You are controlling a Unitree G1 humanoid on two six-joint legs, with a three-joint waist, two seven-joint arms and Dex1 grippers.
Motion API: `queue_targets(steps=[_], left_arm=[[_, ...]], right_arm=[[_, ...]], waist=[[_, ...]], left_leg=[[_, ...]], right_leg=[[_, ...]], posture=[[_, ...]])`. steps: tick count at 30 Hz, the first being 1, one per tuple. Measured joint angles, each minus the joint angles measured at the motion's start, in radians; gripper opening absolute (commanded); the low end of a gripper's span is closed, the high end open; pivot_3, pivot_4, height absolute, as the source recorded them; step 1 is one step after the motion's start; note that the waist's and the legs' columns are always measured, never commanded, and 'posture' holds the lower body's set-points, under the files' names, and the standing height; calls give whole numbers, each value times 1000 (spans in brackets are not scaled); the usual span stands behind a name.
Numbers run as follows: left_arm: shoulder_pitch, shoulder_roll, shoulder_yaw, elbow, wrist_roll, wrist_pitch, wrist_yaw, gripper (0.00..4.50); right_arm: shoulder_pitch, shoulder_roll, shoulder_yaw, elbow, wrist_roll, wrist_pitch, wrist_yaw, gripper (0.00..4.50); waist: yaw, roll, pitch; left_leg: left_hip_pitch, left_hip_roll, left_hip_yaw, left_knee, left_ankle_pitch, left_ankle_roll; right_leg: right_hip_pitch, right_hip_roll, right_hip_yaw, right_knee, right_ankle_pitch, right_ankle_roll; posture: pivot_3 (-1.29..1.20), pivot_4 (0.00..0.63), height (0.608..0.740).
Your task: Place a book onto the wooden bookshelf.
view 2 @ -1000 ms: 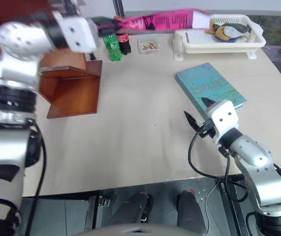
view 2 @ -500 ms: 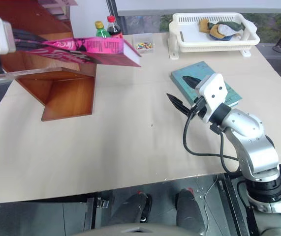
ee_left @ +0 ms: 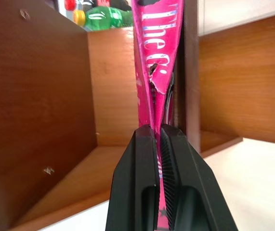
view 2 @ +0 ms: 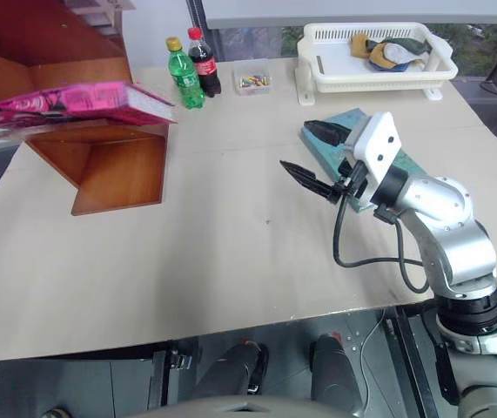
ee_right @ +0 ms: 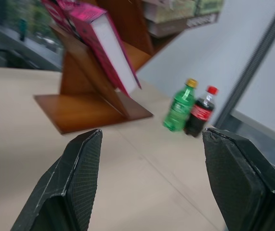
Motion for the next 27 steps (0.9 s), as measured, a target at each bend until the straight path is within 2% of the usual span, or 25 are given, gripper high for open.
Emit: queue_targets(steps=[8, 12, 14, 17, 21, 27], left_arm=[[63, 0, 24, 149, -15, -114, 83, 25], [54, 4, 15, 246, -6, -161, 102, 1460], [55, 5, 14, 304, -4, -169, 108, 2343], [57, 4, 34, 319, -66, -142, 53, 2343], [113, 8, 156, 269, -191, -36, -36, 2343], [283, -33, 261, 142, -202, 54, -32, 2343]], right_arm=[[-15, -30, 0, -2, 43, 43, 26, 3399], [-15, -37, 0, -8, 45, 44, 30, 3399], [-14, -37, 0, -11, 42, 43, 28, 3399], [-14, -38, 0, -11, 41, 42, 26, 3399], [-21, -36, 4, 12, 36, 32, 37, 3399], [-31, -30, 18, 44, 24, 16, 51, 3399]], waist=[[-4, 2, 1], [-3, 3, 1], [-2, 3, 1], [1, 2, 1], [0, 2, 2], [0, 2, 2]], left_leg=[[6, 4, 4, -2, -2, 3], [11, 6, 6, -3, -2, 4], [11, 7, 6, -2, -2, 4], [9, 7, 6, -1, -2, 4], [9, 6, 8, -1, -2, 3], [9, 7, 8, -2, -2, 3]], right_leg=[[0, 4, 4, 5, 1, -2], [5, 6, 4, 5, 2, -4], [5, 7, 4, 5, 3, -5], [4, 6, 4, 3, 3, -5], [4, 5, 4, 1, 3, -5], [4, 6, 5, 1, 3, -5]], posture=[[0, 150, 740], [0, 150, 740], [0, 150, 740], [0, 150, 740], [0, 150, 740], [0, 150, 740]])
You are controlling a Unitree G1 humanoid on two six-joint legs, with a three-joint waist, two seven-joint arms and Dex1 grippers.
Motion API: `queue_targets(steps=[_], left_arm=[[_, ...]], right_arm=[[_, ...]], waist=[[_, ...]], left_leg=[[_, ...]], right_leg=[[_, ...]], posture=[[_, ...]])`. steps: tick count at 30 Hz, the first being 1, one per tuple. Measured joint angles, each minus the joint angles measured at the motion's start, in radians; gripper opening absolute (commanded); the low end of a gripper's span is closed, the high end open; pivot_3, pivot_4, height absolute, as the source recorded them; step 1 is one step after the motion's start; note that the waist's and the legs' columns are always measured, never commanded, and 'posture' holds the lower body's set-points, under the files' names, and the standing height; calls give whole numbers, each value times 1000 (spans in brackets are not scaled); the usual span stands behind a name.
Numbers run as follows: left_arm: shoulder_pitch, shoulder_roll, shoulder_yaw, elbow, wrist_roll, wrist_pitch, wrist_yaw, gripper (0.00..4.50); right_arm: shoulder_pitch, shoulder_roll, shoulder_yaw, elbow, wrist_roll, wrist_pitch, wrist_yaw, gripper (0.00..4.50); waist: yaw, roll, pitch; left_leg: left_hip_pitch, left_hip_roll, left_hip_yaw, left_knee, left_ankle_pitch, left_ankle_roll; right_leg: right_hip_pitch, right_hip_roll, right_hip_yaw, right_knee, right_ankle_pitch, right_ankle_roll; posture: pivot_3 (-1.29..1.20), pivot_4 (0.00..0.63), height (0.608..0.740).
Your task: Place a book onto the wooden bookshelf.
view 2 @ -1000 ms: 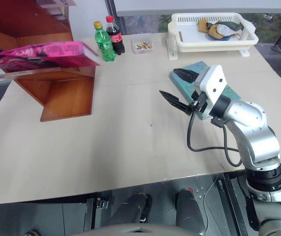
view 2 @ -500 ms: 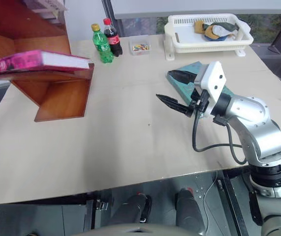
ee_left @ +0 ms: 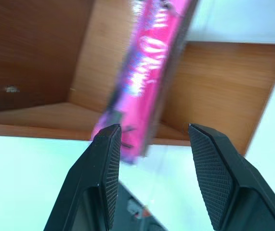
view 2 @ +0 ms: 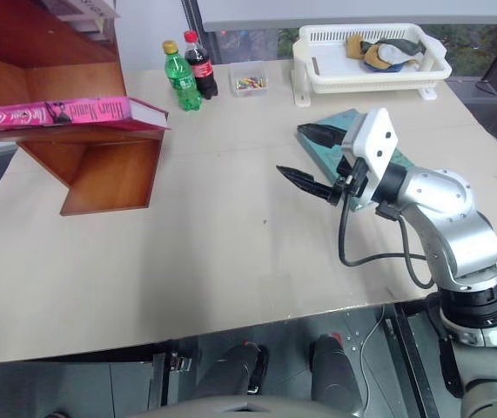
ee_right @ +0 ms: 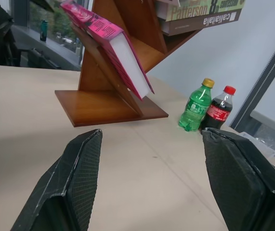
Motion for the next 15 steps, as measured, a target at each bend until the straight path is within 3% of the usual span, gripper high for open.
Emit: queue_targets(steps=[6, 9, 12, 14, 15], left_arm=[[28, -18, 98, -102, -58, 140, 1, 2343], [44, -36, 196, -215, -179, 372, -39, 2343], [171, -153, 319, -476, -340, 681, -58, 1208], [238, -250, 338, -661, -434, 830, -14, 235], [259, -322, 328, -779, -499, 900, 42, 45]], right_arm=[[-10, 0, 7, 9, 0, -1, 9, 3399], [-11, 0, 8, 9, 0, -1, 12, 3399], [-10, -1, 12, 10, 0, -1, 13, 3399], [-8, -3, 13, 10, 0, 1, 12, 3399], [-7, -4, 13, 10, 0, 3, 10, 3399]], waist=[[1, 0, 0], [1, 0, 0], [0, 2, 1], [1, 1, 1], [2, 1, 1]], left_leg=[[0, 0, 0, 0, 0, 0], [0, 0, 0, 0, 0, -1], [1, 1, 1, -1, 0, -2], [0, 1, 1, 0, 1, -3], [0, 2, 1, 0, 1, -3]], right_leg=[[0, 0, 0, -1, 0, 0], [0, 0, 0, -1, 0, 0], [0, 0, 1, -1, 0, 0], [0, 0, 1, -1, 0, 0], [0, 0, 1, -1, 0, 0]], posture=[[0, 150, 740], [0, 150, 740], [0, 150, 740], [0, 150, 740], [0, 150, 740]])
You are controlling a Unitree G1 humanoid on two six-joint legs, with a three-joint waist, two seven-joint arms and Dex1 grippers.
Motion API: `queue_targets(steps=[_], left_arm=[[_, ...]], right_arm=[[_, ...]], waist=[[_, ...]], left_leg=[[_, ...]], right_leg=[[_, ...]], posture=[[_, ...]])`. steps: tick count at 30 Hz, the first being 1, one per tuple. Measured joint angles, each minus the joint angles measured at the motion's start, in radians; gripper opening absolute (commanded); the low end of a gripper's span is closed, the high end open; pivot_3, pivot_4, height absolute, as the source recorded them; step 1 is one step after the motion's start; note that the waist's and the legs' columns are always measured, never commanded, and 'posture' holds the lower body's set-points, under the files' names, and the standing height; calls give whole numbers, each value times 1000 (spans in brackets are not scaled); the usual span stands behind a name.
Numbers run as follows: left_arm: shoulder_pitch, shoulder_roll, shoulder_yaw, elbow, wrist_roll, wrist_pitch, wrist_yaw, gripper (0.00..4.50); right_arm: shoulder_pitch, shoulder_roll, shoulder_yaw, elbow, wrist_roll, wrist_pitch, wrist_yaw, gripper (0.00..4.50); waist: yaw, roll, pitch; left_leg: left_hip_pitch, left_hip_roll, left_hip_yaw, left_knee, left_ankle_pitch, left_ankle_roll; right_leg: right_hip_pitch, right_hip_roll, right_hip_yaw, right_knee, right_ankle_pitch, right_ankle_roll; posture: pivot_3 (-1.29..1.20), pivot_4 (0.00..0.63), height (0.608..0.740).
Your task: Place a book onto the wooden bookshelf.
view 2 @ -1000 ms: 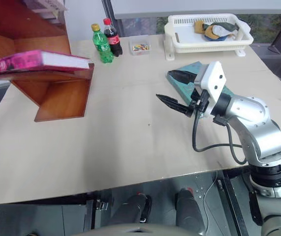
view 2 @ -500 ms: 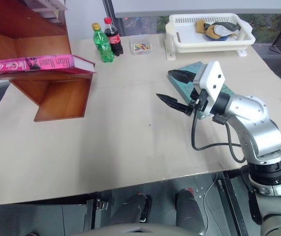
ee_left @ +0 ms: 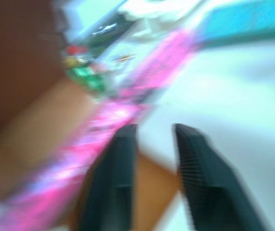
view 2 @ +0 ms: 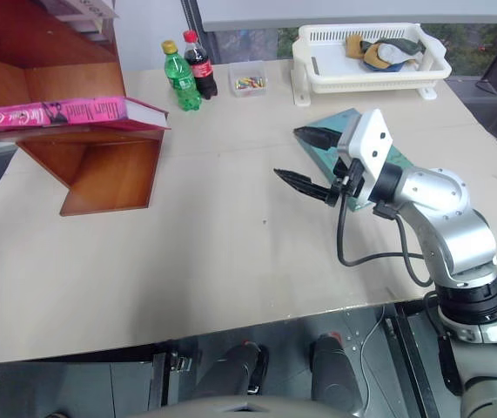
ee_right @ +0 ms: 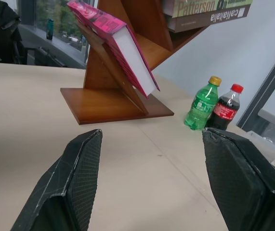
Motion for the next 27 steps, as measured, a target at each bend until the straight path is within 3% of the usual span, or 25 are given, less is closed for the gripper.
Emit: queue_targets(steps=[2, 5, 7, 10, 15, 18, 27], left_arm=[[9, -136, -46, -171, -87, 65, 135, 45], [-3, -396, -272, -370, -103, 82, 381, 45], [-85, -638, -490, -403, 30, 30, 591, 45], [-179, -847, -756, -344, 229, -45, 800, 45], [-347, -993, -872, -114, 471, -225, 1012, 45], [-434, -1060, -842, 54, 585, -347, 1179, 45], [-583, -1080, -713, 233, 698, -522, 1442, 45]], right_arm=[[4, -2, 0, -4, 0, 3, -5, 3399], [23, -7, 0, -21, -2, 13, -26, 3399], [65, -15, -11, -55, -9, 27, -55, 3399], [104, -19, -7, -115, -16, 53, -90, 3399], [142, -40, -33, -160, -24, 93, -138, 3399], [147, -44, -37, -182, -26, 111, -161, 3399], [150, -47, -40, -204, -26, 133, -193, 3399]], waist=[[5, 0, 0], [20, -1, 0], [44, -1, -2], [56, -7, -3], [56, -6, -3], [54, -6, -3], [54, -6, -3]], left_leg=[[1, 0, 0, 0, 0, 0], [1, 0, 0, 1, 1, -2], [1, -1, 0, 3, 1, -2], [1, -1, 2, 4, 1, -2], [2, 0, 4, 3, 1, -2], [1, 1, 5, 3, 1, -2], [-2, 0, 5, 3, 1, -2]], right_leg=[[1, 0, 0, -1, 0, 0], [2, 0, 0, -1, 2, -2], [5, -1, -1, -2, 2, -2], [3, -1, 1, -1, 4, -2], [3, 1, 2, -1, 4, -2], [2, 2, 3, -2, 4, -1], [0, 1, 4, -5, 5, -1]], posture=[[0, 150, 740], [0, 150, 740], [0, 150, 740], [0, 150, 740], [0, 150, 740], [0, 150, 740], [0, 150, 740]])
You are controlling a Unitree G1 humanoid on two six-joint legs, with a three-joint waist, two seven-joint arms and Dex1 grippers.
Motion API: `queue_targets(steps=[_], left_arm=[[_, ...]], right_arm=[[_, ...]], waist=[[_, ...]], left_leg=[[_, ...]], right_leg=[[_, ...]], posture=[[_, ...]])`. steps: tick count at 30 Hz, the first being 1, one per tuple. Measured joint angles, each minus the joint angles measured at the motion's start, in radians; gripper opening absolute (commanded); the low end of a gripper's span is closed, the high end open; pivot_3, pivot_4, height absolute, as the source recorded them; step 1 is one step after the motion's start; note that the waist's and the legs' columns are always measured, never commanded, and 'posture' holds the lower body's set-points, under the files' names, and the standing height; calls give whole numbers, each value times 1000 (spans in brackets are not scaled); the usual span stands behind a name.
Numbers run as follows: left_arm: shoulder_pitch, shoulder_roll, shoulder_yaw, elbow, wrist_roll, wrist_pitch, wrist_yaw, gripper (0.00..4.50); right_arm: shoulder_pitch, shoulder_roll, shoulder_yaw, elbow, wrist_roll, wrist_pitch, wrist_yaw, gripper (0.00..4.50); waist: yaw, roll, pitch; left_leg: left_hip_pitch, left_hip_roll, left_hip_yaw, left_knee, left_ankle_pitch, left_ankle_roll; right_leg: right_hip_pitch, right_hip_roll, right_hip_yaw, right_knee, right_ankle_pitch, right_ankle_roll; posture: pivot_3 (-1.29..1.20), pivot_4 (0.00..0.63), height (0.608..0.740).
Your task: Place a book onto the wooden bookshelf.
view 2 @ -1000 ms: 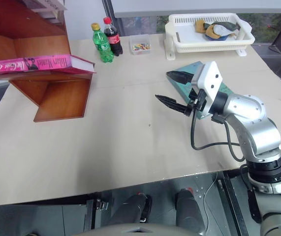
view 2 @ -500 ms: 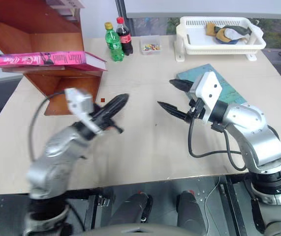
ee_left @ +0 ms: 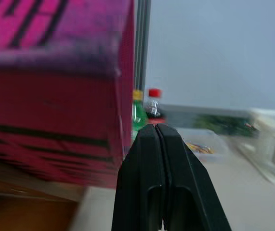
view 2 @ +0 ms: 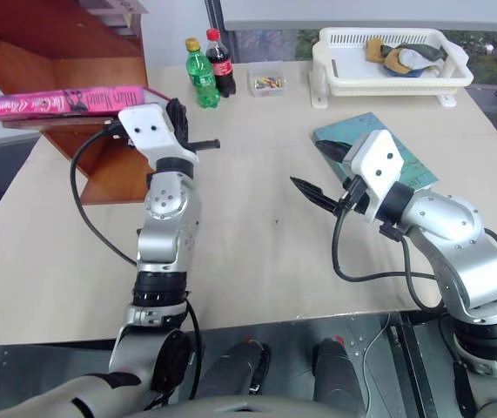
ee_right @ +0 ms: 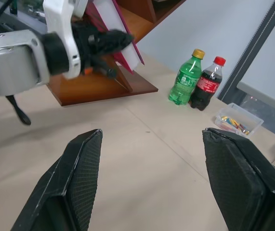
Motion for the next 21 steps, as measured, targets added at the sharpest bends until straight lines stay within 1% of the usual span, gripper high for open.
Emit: queue_targets(steps=[2, 5, 7, 8, 10, 11, 13, 14, 15, 17, 18, 19, 21], left_arm=[[-21, 8, 14, 12, -4, -17, 6, 45], [-18, 34, 27, 14, -44, -35, -64, 45], [14, 57, 12, 11, -88, -35, -160, 45], [53, 76, -9, 3, -109, -35, -226, 45], [117, 87, -36, 4, -130, -26, -305, 45], [157, 100, -54, -2, -175, -9, -386, 45], [216, 135, -76, -30, -230, 19, -491, 45], [253, 163, -79, -64, -269, 40, -554, 571], [272, 183, -79, -87, -286, 49, -581, 772], [355, 274, -45, -186, -383, 117, -676, 1690], [394, 318, -15, -216, -416, 144, -708, 1991], [439, 368, 31, -243, -460, 181, -745, 2516], [518, 454, 92, -294, -522, 229, -806, 3443]], right_arm=[[0, 0, 0, 0, 0, 0, -3, 3399], [0, 0, 0, 0, 1, 1, -5, 3399], [0, 0, 1, -1, 3, 3, -6, 3399], [0, 0, 1, -3, 5, 6, -6, 3399], [1, 0, 1, -5, 7, 14, -6, 3399], [1, 0, 3, -7, 10, 22, -7, 3399], [13, 0, 3, -12, 13, 26, -9, 3399], [29, -1, 4, -18, 14, 33, -10, 3399], [40, -3, 3, -24, 14, 37, -11, 3399], [99, -26, -5, -33, 23, 51, -5, 3950], [138, -44, -19, -33, 27, 64, -2, 4158], [178, -61, -44, -29, 32, 77, 4, 4500], [244, -102, -89, -33, 48, 86, 26, 4500]], waist=[[-9, 0, 0], [-16, 0, 0], [-16, 0, 0], [-18, 1, 0], [-17, 0, 0], [-17, 0, 0], [-17, 0, 0], [-18, 1, 0], [-20, 1, 0], [-26, 1, 0], [-27, 1, 0], [-26, 2, 0], [-23, 2, 0]], left_leg=[[1, 1, 1, -1, 0, 0], [1, 2, 0, -1, 0, 0], [1, 2, 1, -1, 0, 0], [1, 2, 1, -1, 0, 0], [0, 1, 0, -1, 0, 0], [0, 1, 0, -1, 0, 0], [0, 1, -1, -1, 0, 0], [0, 2, -1, -1, 0, 0], [0, 2, -1, -1, 0, 0], [1, 3, -1, -2, 0, 0], [1, 3, 0, -3, 0, 0], [1, 3, 0, -3, 0, 0], [2, 3, -1, -3, -1, 0]], right_leg=[[0, 1, 1, 0, 0, 0], [-1, 3, 1, 1, 0, 0], [0, 3, 1, 1, 0, 0], [0, 2, 1, 0, 0, 0], [0, 2, 1, 0, 0, 0], [0, 2, 1, 0, 0, 0], [-1, 2, 0, 0, 0, 0], [-1, 2, 0, 0, 0, 0], [-1, 2, 0, 0, 0, 0], [-1, 3, 1, 0, 0, 0], [0, 3, 1, 0, 0, -1], [-1, 3, 1, 0, 0, -1], [0, 3, 1, -1, 0, -1]], posture=[[0, 150, 740], [0, 150, 740], [0, 150, 740], [0, 150, 740], [0, 150, 740], [0, 150, 740], [0, 150, 740], [0, 150, 740], [0, 150, 740], [0, 150, 740], [0, 150, 740], [0, 150, 740], [0, 150, 740]])
